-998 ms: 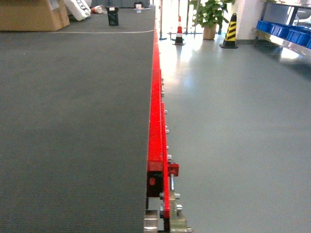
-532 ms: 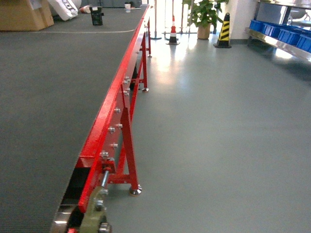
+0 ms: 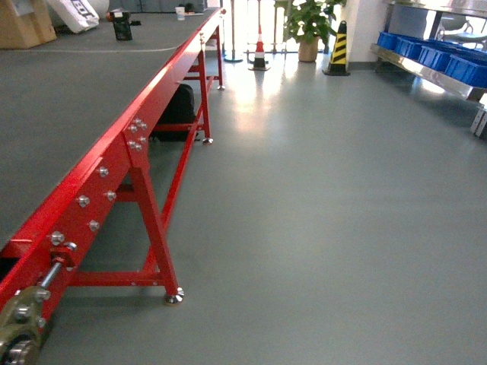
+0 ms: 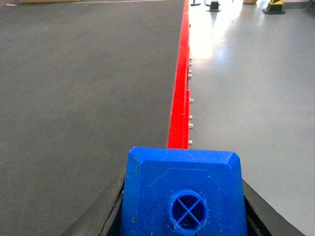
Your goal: Sort blue parts and orange caps into right shelf containers
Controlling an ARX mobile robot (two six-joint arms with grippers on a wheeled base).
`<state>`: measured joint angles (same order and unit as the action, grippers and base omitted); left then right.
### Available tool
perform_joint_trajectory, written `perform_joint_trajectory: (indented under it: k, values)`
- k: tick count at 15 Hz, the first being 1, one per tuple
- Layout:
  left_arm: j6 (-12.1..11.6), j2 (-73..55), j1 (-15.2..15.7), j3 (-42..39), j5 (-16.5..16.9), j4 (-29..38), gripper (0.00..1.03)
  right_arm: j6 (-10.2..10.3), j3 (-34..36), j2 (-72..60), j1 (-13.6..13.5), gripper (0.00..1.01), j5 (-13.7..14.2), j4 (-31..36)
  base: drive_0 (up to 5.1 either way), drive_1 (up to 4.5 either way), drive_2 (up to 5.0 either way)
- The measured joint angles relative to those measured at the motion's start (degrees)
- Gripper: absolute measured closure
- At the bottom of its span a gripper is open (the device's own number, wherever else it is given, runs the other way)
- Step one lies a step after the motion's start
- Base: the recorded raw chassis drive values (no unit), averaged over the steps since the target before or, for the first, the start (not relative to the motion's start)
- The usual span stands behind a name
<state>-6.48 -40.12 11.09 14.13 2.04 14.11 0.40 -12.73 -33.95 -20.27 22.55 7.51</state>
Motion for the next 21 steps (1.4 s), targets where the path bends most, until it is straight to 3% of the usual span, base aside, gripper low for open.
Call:
perform_joint_trajectory:
  k: [11,21]
  values:
    - [0.00,0.02,0.00,-0.02,0.07,-0.20,0.59,0.00,0.00,0.04,0.02,0.59,0.04,-0.04,5.0,-2.47,-2.5]
    - [0.00,0.00,-0.11,-0.02,0.09,-0.04,0.59,0.00,0.00,0.31,0.02,0.59,0.13,0.11,0.1,4.19,-4.0]
